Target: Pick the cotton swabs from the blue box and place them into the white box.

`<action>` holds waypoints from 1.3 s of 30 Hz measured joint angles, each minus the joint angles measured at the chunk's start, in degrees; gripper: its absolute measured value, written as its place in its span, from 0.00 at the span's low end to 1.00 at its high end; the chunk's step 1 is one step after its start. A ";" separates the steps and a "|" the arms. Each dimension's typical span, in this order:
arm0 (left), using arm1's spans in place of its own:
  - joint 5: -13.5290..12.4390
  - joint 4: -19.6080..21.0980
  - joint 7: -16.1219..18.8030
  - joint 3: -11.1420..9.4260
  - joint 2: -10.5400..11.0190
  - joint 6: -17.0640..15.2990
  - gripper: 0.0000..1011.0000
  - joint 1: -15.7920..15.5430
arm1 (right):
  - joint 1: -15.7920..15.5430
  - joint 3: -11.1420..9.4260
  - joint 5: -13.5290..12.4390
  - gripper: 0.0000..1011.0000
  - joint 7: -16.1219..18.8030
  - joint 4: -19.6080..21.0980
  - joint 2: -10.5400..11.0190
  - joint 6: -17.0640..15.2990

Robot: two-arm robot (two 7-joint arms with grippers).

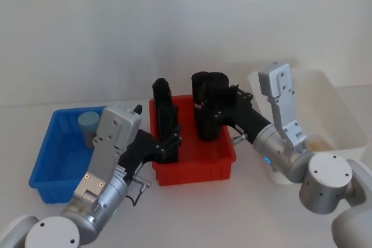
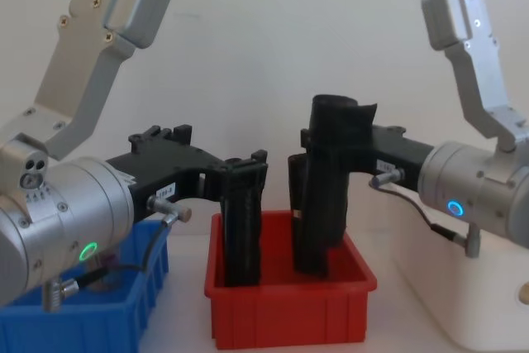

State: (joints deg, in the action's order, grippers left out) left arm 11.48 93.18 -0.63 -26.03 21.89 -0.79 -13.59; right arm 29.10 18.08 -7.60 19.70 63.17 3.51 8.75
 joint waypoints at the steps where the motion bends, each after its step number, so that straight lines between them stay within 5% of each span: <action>1: 0.00 0.00 0.00 0.00 0.00 0.00 0.99 0.00 | -0.36 -0.06 -0.04 0.50 -0.41 0.91 0.18 -0.06; 10: 0.00 0.00 0.00 0.00 0.00 0.00 0.99 0.00 | -4.88 -1.46 -0.20 0.50 -6.03 11.46 2.86 -1.57; 20: 0.00 0.00 0.00 0.00 0.00 0.00 0.99 0.00 | -7.93 -3.64 -0.08 0.50 -11.94 17.54 5.63 -4.04; 35: 0.00 0.00 0.00 0.01 0.00 0.00 0.99 0.00 | -10.17 -6.57 -0.36 0.50 -16.73 19.79 8.68 -7.89; 39: 0.00 0.00 0.00 0.00 0.00 0.00 0.99 0.00 | -10.18 -6.90 -0.53 0.58 -16.64 18.92 8.93 -8.43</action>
State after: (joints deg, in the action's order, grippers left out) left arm 11.48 93.17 -0.63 -26.02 21.89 -0.79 -13.59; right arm 18.92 11.18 -8.14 3.07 82.10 12.44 0.32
